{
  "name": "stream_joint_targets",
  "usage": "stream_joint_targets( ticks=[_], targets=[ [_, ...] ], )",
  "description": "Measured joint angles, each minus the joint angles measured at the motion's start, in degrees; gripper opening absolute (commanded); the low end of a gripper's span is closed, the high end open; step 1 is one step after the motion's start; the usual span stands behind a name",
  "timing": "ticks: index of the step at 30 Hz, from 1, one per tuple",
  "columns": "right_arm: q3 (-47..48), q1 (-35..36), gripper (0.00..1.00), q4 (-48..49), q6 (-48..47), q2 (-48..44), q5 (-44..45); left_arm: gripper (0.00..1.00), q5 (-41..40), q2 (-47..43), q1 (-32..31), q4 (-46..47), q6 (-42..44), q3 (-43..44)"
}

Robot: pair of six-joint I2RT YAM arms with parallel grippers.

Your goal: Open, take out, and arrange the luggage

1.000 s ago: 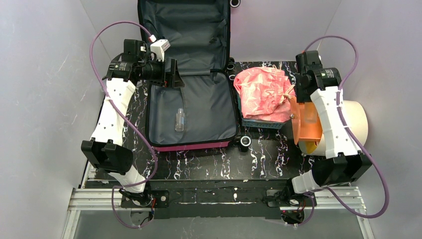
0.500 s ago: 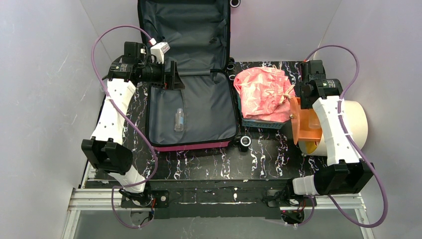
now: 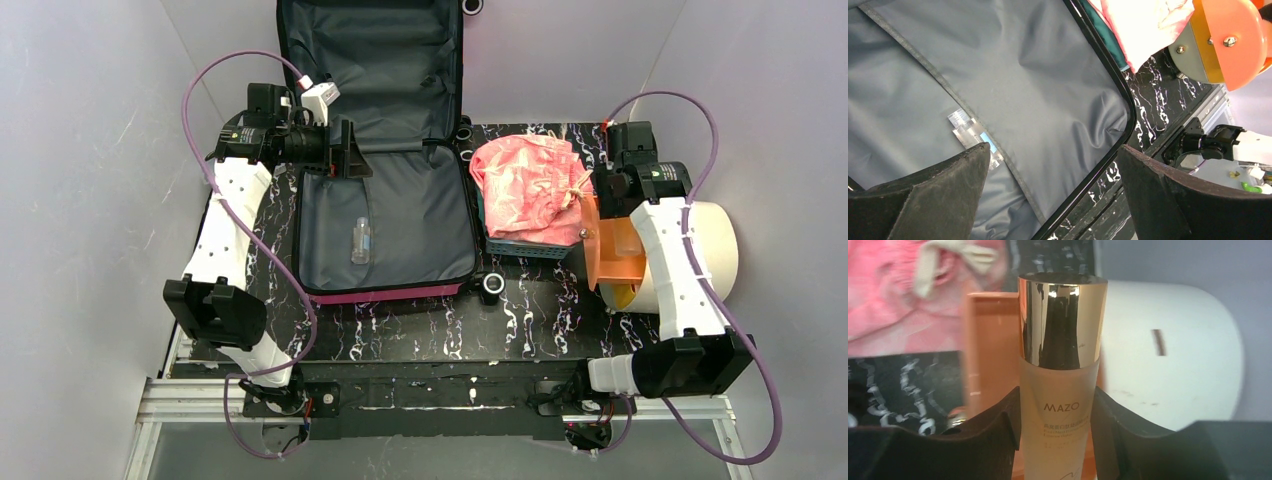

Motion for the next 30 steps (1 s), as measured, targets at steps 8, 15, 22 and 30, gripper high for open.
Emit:
stream_joint_targets(
  ticks=[8, 15, 22, 30],
  targets=[
    [2.25, 8.17, 0.01, -7.82, 1.60, 5.40, -1.07, 0.98, 0.66, 0.52, 0.20, 0.02, -1.51, 0.00],
    [3.74, 8.85, 0.01, -12.59, 5.38, 7.93, -2.38, 0.98, 1.01, 1.14, 0.26, 0.02, -1.92, 0.00],
    [4.83, 5.18, 0.19, -13.46, 6.27, 8.11, 0.11, 0.98, 1.81, 1.16, 0.66, 0.04, -2.34, 0.00],
    [4.79, 5.25, 0.56, -13.46, 7.21, 8.55, 2.75, 0.98, 2.19, 1.16, 0.98, 0.04, -2.58, 0.02]
  ],
)
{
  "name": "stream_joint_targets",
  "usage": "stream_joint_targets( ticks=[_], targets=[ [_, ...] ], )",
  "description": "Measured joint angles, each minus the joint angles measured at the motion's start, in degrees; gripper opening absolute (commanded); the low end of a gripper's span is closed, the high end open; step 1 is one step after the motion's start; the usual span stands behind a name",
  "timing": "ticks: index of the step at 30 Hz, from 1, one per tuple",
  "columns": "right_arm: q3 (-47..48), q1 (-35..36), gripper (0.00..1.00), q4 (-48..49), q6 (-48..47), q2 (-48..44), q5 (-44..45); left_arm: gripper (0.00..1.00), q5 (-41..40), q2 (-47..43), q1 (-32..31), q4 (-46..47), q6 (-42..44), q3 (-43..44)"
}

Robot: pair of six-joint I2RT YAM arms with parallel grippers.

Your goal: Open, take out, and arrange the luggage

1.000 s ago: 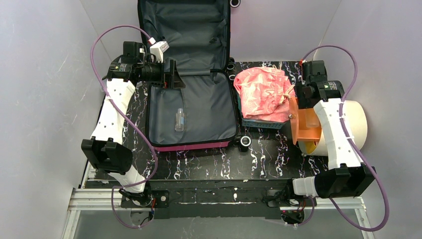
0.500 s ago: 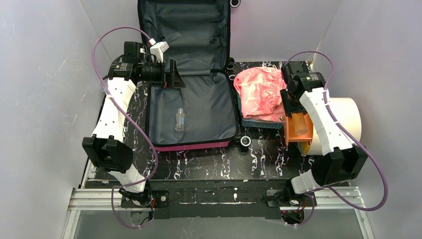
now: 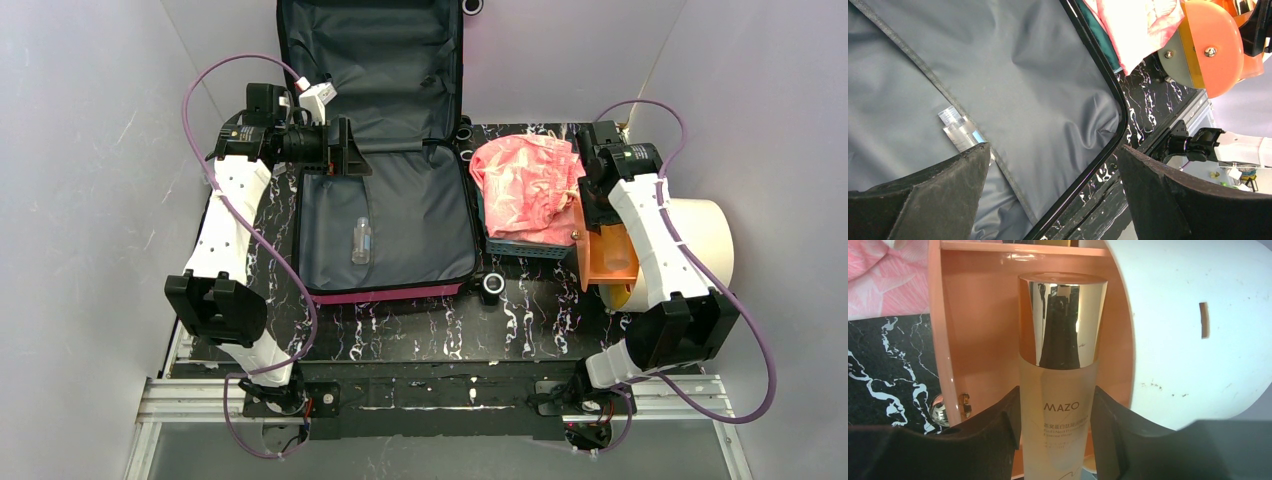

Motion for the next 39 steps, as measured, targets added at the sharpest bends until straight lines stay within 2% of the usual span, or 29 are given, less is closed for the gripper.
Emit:
stream_joint_targets(
  ticks=[6, 12, 19, 26, 28, 33, 39],
  targets=[
    [-0.09, 0.00, 0.65, 0.04, 0.44, 0.02, 0.90, 0.98, 0.04, 0.00, 0.07, 0.00, -0.02, 0.00],
    [-0.09, -0.15, 0.65, 0.15, 0.35, 0.24, 1.44, 0.98, 0.04, 0.00, 0.35, 0.00, -0.09, 0.00],
    [1.27, -0.28, 0.52, 0.09, 0.11, 0.50, -0.13, 0.98, 0.35, 0.00, 0.33, 0.00, -0.35, 0.00],
    [11.69, 0.22, 0.49, 1.14, -0.39, 0.87, -3.10, 0.98, 0.87, 0.00, 0.35, 0.00, -0.46, 0.00],
    [12.76, 0.74, 0.45, 1.95, -0.90, 0.74, -3.15, 0.98, 0.87, 0.00, 0.35, 0.00, -0.46, 0.02],
    [12.26, 4.00, 0.38, 3.39, -2.80, -0.07, -7.41, 0.98, 0.92, 0.00, 0.35, 0.00, -0.48, 0.13],
    [6.58, 12.37, 0.38, 5.22, -5.64, -2.62, -16.00, 0.98, 1.05, 0.00, 0.35, 0.00, -0.63, 0.17]
  ],
)
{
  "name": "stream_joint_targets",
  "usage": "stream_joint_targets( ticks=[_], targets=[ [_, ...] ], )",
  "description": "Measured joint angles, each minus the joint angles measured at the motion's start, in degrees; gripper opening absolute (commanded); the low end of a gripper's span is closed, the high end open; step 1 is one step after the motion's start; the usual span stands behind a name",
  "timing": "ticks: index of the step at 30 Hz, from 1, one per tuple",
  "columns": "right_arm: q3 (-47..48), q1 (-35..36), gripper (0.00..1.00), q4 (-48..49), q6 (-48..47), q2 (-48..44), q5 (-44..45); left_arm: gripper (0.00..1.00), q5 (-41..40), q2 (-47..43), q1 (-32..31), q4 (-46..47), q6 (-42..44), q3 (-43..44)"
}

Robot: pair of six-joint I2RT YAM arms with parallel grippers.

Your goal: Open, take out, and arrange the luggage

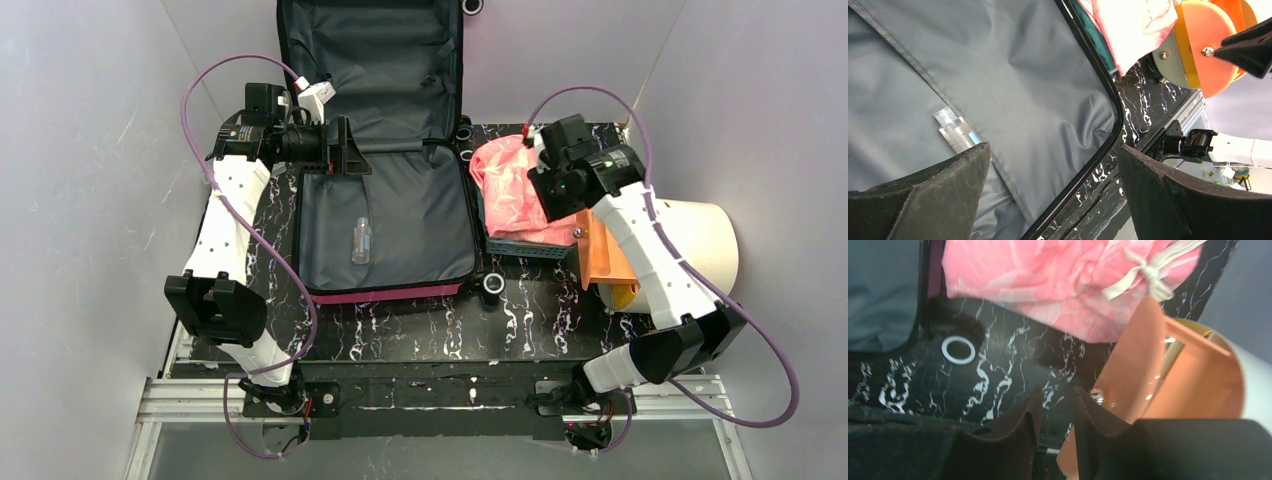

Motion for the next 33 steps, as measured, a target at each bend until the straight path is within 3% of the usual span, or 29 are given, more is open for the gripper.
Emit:
stream_joint_targets(
  ticks=[4, 11, 15, 22, 33],
  targets=[
    [-3.39, 3.82, 0.46, -1.38, -0.22, 1.99, 3.48, 0.98, 0.02, 0.00, 0.00, -0.02, 0.02, 0.02],
    [-9.81, 6.29, 0.47, -2.01, -2.40, 3.19, 12.94, 0.98, 0.20, 0.00, 0.00, -0.04, 0.04, 0.02],
    [-13.03, 7.15, 0.53, -1.11, -2.95, 3.17, 17.11, 0.98, 0.31, 0.02, 0.00, -0.04, 0.04, 0.02],
    [-13.07, 7.04, 0.51, -1.51, -3.45, 2.19, 29.16, 0.98, 0.76, 0.63, 0.00, -0.04, 0.04, 0.04],
    [-18.58, 6.29, 0.51, -1.95, -7.98, 0.15, 40.30, 0.98, 1.51, 0.98, 0.04, -0.09, 0.22, 0.37]
  ],
)
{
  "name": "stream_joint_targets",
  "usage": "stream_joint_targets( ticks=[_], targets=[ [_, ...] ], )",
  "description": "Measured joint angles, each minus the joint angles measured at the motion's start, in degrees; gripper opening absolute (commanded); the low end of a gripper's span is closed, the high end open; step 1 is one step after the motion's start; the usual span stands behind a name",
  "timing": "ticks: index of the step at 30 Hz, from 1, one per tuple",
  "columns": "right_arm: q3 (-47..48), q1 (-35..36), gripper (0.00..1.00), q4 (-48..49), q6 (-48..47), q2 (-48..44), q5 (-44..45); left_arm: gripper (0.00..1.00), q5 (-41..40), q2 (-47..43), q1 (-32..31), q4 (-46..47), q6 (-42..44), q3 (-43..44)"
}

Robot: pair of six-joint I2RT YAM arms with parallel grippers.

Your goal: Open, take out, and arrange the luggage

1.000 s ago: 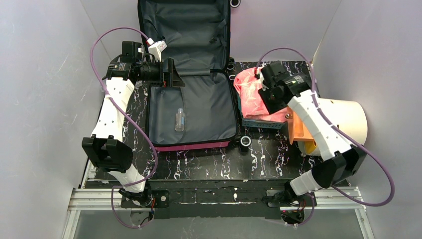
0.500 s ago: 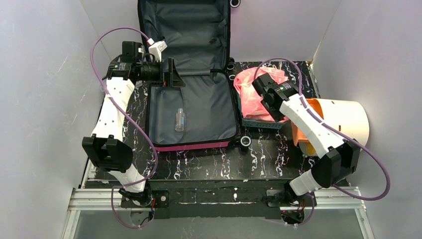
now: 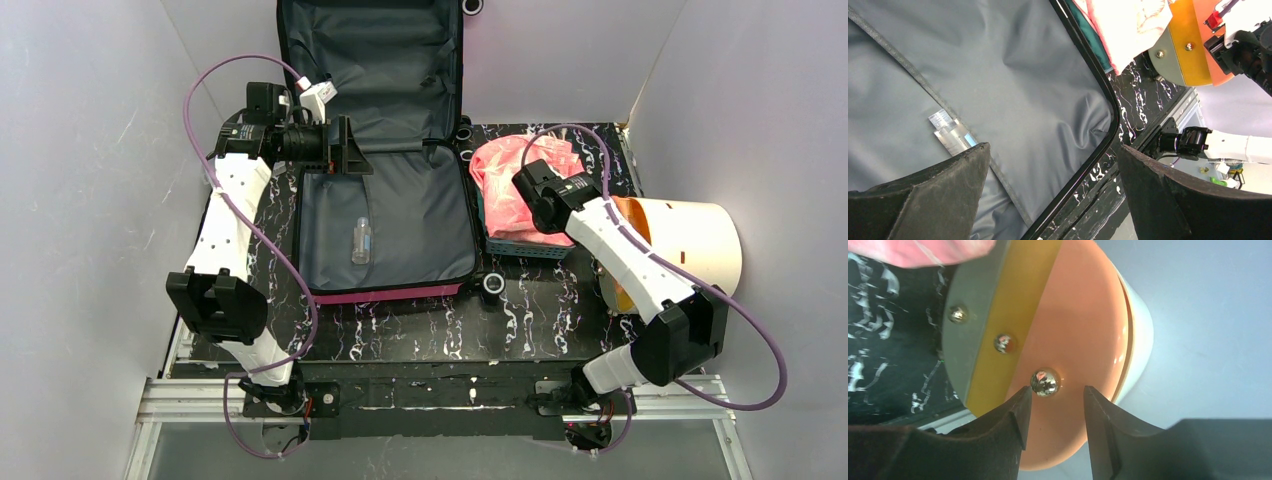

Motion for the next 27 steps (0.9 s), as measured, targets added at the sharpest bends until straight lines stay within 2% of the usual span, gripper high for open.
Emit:
stream_joint_targets(
  ticks=[7, 13, 20, 27],
  targets=[
    [-4.85, -5.25, 0.49, 2.27, -2.67, -1.62, 4.90, 0.98, 0.44, 0.09, 0.24, 0.00, 0.00, 0.33],
    [-6.82, -8.94, 0.49, 7.78, -4.44, -1.14, 5.27, 0.98, 1.20, 0.81, 0.57, -0.02, 0.02, 0.33],
    [-7.52, -9.22, 0.47, 11.34, -5.81, -0.52, 6.80, 0.98, 1.66, 0.85, 1.31, -0.04, 0.02, 0.33],
    [-8.72, -5.88, 0.54, 11.98, -8.28, -1.22, 2.64, 0.98, 2.25, 0.85, 1.51, -0.02, 0.00, 0.33]
  ],
)
